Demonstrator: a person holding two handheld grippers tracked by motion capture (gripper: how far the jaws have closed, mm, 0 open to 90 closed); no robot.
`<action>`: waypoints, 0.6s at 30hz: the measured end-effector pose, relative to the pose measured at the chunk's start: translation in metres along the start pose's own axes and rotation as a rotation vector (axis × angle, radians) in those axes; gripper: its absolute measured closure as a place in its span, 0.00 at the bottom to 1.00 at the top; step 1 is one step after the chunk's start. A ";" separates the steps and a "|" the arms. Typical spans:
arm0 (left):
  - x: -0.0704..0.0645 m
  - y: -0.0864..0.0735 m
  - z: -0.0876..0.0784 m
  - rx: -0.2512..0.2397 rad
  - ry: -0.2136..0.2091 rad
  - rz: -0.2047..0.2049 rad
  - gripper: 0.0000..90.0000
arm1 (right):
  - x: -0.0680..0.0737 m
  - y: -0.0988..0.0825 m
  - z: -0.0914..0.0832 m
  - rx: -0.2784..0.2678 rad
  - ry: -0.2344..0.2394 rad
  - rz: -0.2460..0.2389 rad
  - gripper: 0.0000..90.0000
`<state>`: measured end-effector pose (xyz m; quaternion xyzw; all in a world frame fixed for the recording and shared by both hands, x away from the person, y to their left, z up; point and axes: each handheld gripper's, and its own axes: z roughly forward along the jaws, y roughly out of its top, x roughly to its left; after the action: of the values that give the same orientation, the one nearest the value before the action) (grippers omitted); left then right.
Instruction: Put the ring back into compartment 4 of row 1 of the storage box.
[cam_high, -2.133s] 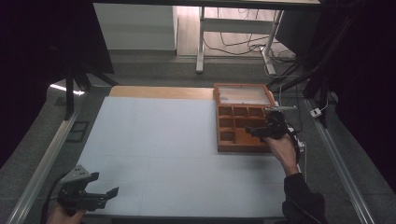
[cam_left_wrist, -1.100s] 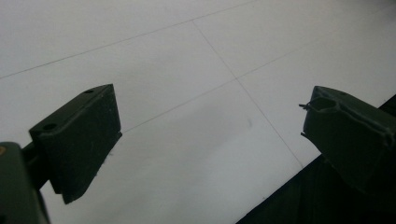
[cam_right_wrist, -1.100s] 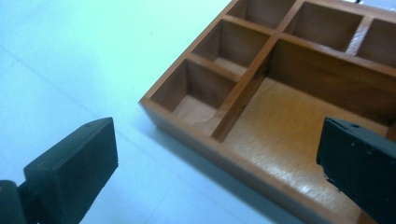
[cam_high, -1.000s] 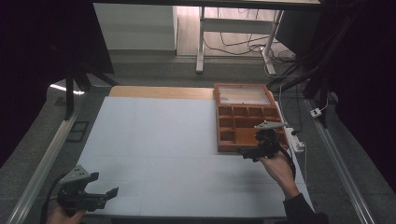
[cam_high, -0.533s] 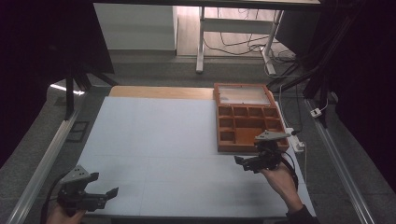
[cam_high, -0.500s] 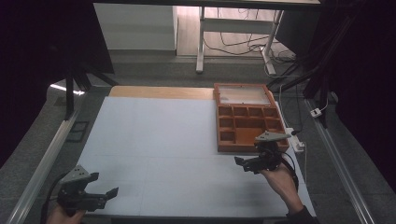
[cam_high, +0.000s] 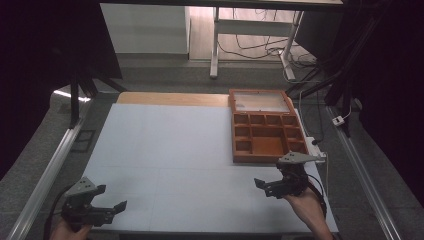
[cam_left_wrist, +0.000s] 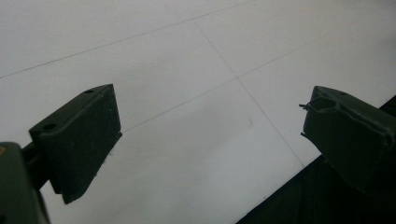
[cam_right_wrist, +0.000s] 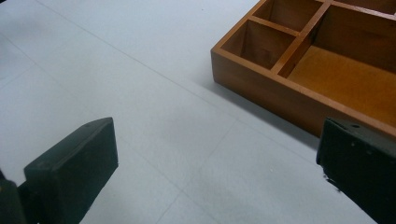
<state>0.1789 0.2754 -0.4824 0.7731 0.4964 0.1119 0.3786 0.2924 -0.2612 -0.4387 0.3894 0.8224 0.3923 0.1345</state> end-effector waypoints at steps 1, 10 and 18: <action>0.000 0.000 0.000 0.000 0.001 0.000 0.05 | 0.001 -0.002 -0.002 -0.001 -0.001 0.001 0.00; 0.000 0.000 0.000 0.000 0.001 -0.001 0.05 | 0.009 -0.016 -0.022 -0.023 -0.021 0.007 0.00; 0.000 0.000 0.000 -0.001 0.001 -0.001 0.05 | 0.013 -0.031 -0.033 -0.019 -0.046 0.020 0.00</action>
<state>0.1789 0.2757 -0.4824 0.7728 0.4967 0.1122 0.3788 0.2502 -0.2817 -0.4394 0.4051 0.8114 0.3927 0.1531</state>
